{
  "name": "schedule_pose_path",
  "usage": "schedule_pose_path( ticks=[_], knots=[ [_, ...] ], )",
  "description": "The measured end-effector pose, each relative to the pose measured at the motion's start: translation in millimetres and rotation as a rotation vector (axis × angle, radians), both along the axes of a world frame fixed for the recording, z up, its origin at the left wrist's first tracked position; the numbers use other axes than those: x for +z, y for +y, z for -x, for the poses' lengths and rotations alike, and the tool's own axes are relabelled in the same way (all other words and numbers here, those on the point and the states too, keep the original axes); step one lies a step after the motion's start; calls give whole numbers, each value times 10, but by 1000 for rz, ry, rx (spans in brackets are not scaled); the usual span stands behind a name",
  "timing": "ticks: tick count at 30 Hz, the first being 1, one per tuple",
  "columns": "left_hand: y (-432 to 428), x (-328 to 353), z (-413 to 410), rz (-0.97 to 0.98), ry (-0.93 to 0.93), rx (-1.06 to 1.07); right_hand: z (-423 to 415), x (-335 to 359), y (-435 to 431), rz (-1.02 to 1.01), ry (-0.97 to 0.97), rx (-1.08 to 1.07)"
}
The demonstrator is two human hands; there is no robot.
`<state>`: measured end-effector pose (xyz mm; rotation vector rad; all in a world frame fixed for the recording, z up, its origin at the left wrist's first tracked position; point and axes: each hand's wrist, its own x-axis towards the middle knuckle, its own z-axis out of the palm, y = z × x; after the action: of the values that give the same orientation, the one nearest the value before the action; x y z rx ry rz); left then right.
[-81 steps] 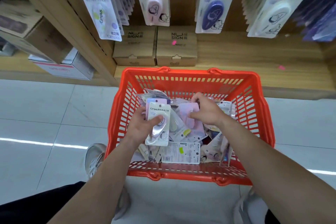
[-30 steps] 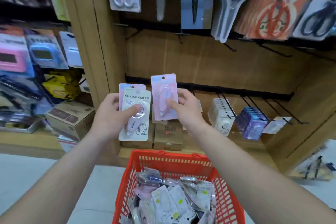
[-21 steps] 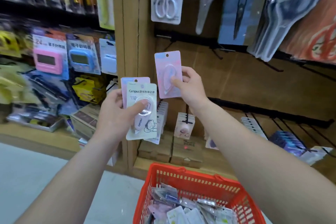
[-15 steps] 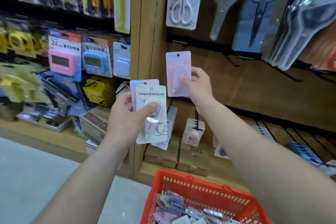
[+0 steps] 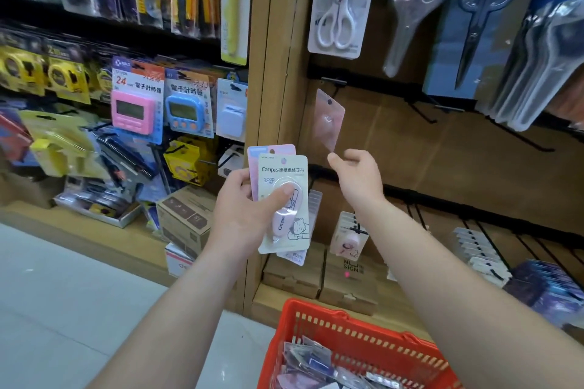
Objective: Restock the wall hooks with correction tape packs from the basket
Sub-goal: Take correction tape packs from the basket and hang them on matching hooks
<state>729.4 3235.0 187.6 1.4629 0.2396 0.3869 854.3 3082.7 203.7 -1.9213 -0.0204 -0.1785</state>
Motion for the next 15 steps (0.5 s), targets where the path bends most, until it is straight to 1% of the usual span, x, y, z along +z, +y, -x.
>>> schedule_pose_path(
  ticks=[3, 4, 5, 8, 12, 15],
  knots=[
    [-2, -41, -32, -4, 5, 5, 372, -118, -50, -114, 103, 312],
    [-18, -66, -43, 1, 11, 4, 494, -176, -64, -127, 127, 395],
    [-51, -92, -46, 1, 22, 1, 588, -248, -81, -125, 129, 435],
    [-209, -206, -37, -58, 98, -39, 798, -455, -219, -136, 116, 373],
    [-436, -405, -20, -114, 195, -144, 982, -711, -565, -197, 206, 318],
    [-549, -568, 5, -164, 256, -211, 1093, -948, -884, -170, 251, 289]
  ],
)
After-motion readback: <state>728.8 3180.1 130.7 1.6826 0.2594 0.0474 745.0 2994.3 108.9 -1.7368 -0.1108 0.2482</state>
